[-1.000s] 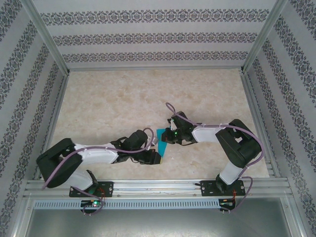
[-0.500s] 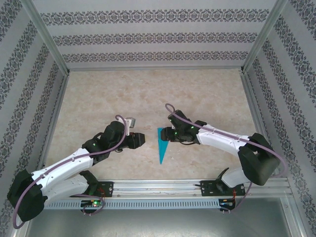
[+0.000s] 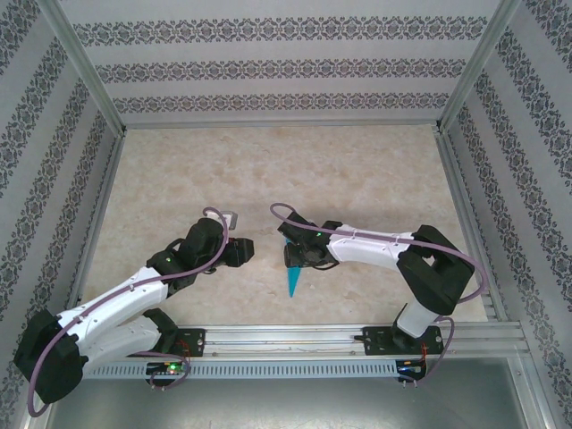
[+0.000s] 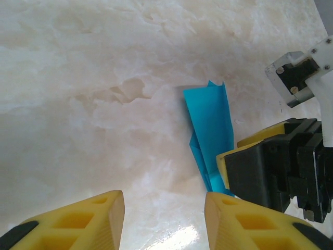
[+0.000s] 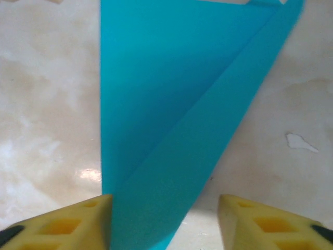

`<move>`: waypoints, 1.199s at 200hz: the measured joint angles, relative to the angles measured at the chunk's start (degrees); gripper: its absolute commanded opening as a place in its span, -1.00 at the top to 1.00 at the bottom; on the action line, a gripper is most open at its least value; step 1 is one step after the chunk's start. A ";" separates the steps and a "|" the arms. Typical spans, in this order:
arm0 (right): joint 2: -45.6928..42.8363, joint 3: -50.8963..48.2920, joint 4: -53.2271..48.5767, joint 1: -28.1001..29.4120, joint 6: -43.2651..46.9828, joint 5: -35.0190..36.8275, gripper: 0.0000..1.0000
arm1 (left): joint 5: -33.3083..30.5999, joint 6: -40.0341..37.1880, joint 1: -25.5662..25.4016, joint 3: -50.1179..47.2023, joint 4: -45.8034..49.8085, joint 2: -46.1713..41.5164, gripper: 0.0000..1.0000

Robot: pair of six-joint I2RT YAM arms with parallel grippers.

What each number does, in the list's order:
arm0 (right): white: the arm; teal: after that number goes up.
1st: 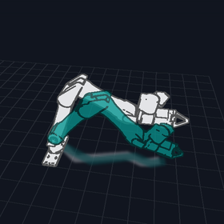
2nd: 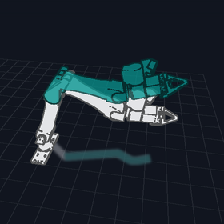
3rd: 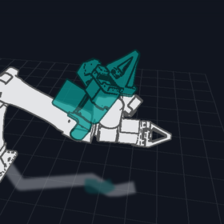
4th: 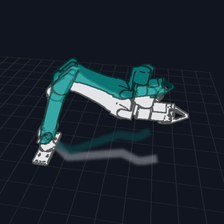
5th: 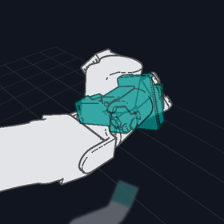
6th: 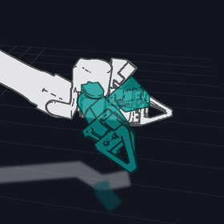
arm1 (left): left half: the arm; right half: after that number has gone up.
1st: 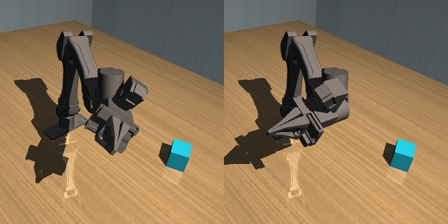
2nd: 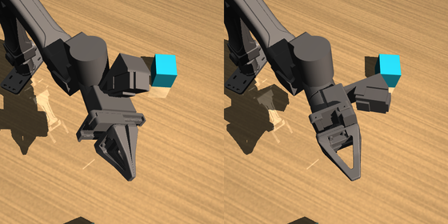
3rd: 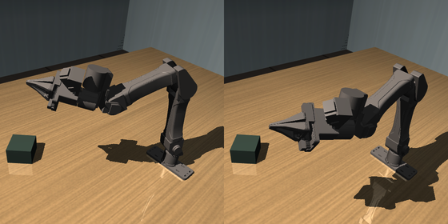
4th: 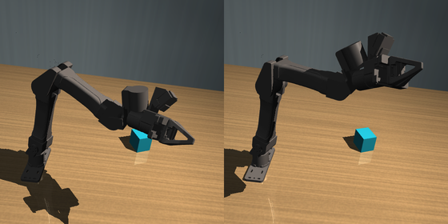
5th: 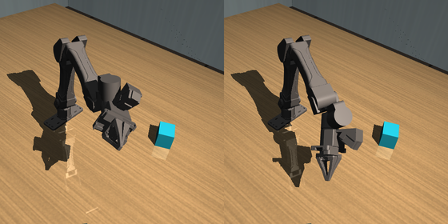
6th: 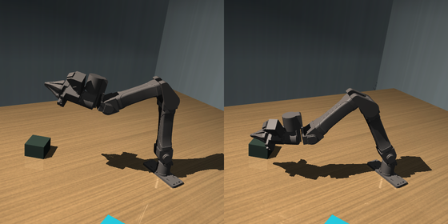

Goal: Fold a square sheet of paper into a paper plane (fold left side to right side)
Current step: Turn over the paper plane at the center of the table.

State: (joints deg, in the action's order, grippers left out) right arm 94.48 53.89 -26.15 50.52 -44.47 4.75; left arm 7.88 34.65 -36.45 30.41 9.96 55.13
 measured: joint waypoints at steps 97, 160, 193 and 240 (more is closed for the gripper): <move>-13.18 -2.10 -0.63 -1.66 1.27 0.79 1.00 | -3.45 -3.80 2.75 4.57 4.28 -1.31 -0.01; -29.49 -13.44 19.32 -14.34 2.03 -16.11 1.00 | -6.21 -7.08 7.80 6.71 5.92 -7.72 -0.61; -25.99 -16.61 32.57 -16.79 -2.29 -25.22 1.00 | -5.33 -7.43 10.10 7.13 5.99 -9.14 -0.69; -10.10 -17.05 47.89 -15.02 -7.61 -31.26 1.00 | -1.81 -7.26 12.57 7.10 5.97 -9.16 -0.71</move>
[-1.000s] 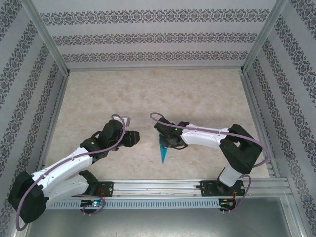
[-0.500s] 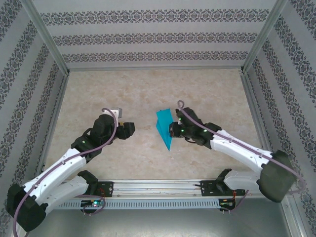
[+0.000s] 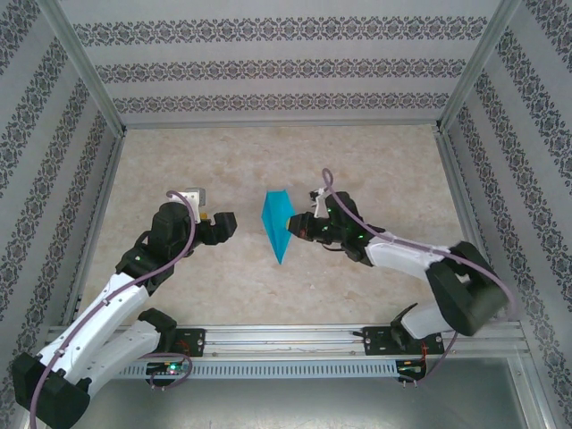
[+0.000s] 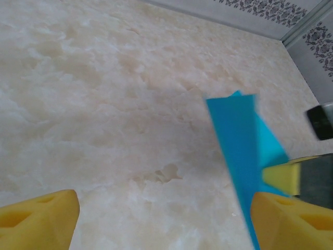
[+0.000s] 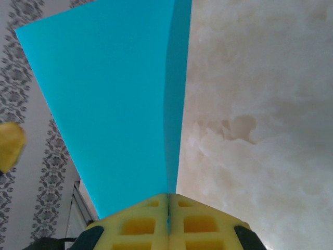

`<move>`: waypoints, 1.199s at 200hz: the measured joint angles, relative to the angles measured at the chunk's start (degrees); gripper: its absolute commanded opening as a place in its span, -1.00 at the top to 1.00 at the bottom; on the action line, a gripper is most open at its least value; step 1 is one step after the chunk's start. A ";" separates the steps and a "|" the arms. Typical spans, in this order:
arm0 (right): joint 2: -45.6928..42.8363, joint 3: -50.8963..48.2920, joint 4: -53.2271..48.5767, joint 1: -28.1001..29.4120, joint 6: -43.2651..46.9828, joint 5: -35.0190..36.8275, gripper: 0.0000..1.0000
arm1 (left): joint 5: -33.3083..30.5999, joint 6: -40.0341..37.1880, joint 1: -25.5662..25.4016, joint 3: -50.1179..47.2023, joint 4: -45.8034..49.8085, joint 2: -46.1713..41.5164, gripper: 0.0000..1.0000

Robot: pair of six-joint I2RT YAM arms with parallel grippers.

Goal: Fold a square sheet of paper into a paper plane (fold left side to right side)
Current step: Turn over the paper plane at the center of the table.

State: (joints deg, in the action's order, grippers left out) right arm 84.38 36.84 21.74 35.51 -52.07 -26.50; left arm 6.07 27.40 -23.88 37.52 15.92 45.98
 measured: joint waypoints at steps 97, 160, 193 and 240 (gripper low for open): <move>15.30 -0.52 7.63 2.64 -1.70 1.66 1.00 | 6.34 1.51 1.90 -0.74 0.04 2.86 -0.68; 15.43 -2.49 8.13 2.64 -1.68 3.58 0.79 | 7.48 1.55 2.23 -1.44 0.09 3.17 -0.67; 15.39 -2.51 7.96 2.64 -1.62 4.44 0.62 | 7.69 1.55 2.25 -2.01 0.09 3.19 -0.67; 9.94 -2.78 2.89 2.64 -0.28 6.91 0.24 | 7.37 1.53 2.27 -2.05 0.48 2.73 -0.69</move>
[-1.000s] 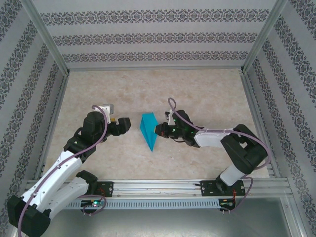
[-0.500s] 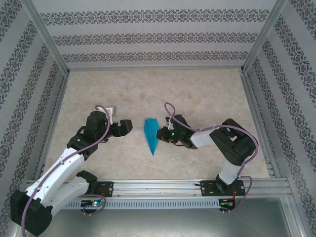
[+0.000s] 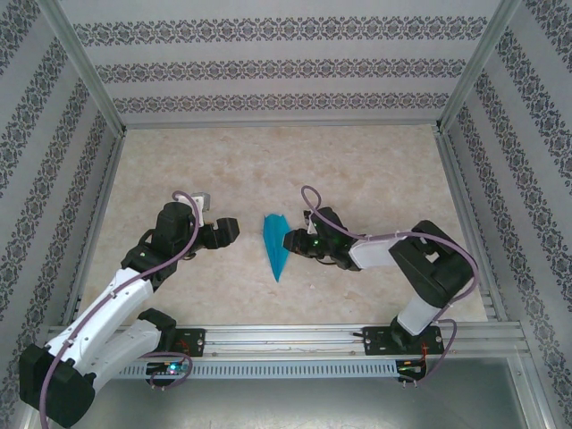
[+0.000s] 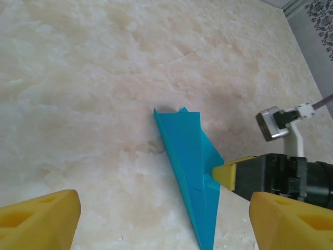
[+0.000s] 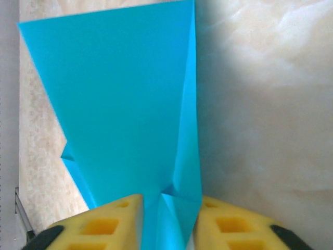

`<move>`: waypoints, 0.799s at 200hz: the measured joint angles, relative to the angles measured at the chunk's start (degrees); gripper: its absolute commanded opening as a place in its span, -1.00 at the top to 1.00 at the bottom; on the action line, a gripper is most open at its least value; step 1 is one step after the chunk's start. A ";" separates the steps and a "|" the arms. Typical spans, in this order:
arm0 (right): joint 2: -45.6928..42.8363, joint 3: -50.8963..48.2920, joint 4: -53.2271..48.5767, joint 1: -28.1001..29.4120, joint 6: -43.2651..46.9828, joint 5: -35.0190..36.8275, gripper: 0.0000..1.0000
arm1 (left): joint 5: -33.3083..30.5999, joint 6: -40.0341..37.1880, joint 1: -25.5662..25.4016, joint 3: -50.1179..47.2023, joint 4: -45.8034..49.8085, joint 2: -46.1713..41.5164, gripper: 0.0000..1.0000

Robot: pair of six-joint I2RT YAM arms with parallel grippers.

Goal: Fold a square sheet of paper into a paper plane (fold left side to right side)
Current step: Turn over the paper plane at the center of the table.

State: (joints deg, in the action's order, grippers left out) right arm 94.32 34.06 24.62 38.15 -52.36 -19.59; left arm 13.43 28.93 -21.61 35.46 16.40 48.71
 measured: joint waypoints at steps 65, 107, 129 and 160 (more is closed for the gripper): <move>-13.68 6.86 -26.86 5.86 4.79 11.82 -0.04 | -1.68 -0.26 1.11 -0.11 1.99 -5.84 -0.71; -8.31 18.80 -40.70 12.20 4.83 16.22 -0.06 | -1.66 -0.26 1.46 -1.77 3.19 -8.20 -0.72; -2.34 24.50 -44.87 13.88 5.33 17.38 -0.12 | -1.66 -0.46 1.49 -2.08 4.48 -8.87 -0.72; 3.50 28.89 -48.89 14.51 5.90 18.75 -0.13 | -1.68 -1.33 1.49 -2.08 6.32 -9.40 -0.73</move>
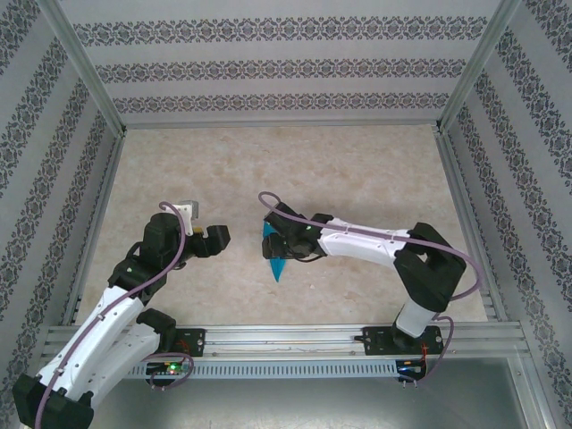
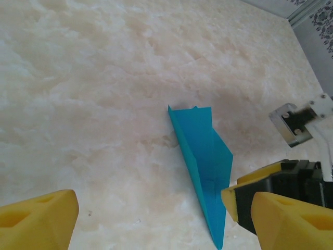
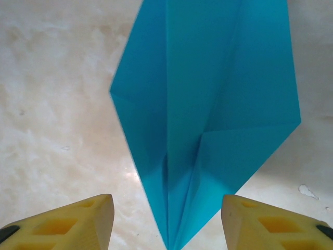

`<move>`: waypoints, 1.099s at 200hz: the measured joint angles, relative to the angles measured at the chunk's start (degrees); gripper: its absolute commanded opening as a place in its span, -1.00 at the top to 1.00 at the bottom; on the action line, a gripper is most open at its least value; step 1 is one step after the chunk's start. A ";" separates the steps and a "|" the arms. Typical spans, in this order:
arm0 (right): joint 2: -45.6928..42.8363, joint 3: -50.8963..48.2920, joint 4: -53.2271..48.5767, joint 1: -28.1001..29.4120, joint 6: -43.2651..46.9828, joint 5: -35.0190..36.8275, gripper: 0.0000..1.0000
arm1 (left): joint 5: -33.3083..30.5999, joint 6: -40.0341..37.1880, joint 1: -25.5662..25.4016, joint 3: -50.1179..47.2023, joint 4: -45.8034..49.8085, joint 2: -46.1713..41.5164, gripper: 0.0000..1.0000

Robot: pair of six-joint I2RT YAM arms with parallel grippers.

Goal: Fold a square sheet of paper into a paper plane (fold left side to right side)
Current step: Turn over the paper plane at the center of the table, then pick up the paper plane at the center of the table.

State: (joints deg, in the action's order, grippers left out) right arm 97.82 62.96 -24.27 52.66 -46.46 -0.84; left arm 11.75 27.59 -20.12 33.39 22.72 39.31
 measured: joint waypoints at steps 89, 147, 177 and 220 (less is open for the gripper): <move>5.92 4.28 -3.65 0.11 0.42 1.38 0.25 | 0.02 -0.83 0.00 0.00 0.96 -0.48 -0.73; 8.68 6.08 -4.26 0.11 0.59 1.49 0.45 | 0.02 -1.09 0.00 -0.02 1.01 -0.48 -0.74; 9.75 6.43 -4.48 0.11 0.66 1.51 0.58 | 0.02 -1.29 0.00 -0.02 1.11 -0.48 -0.74; 10.58 6.82 -4.72 0.11 0.61 1.51 0.68 | 0.02 -1.33 0.00 -0.07 1.11 -0.42 -0.75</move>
State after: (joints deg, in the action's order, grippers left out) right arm 108.40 69.78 -28.99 52.77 -45.84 0.67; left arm 11.77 26.26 -20.12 33.32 23.83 38.89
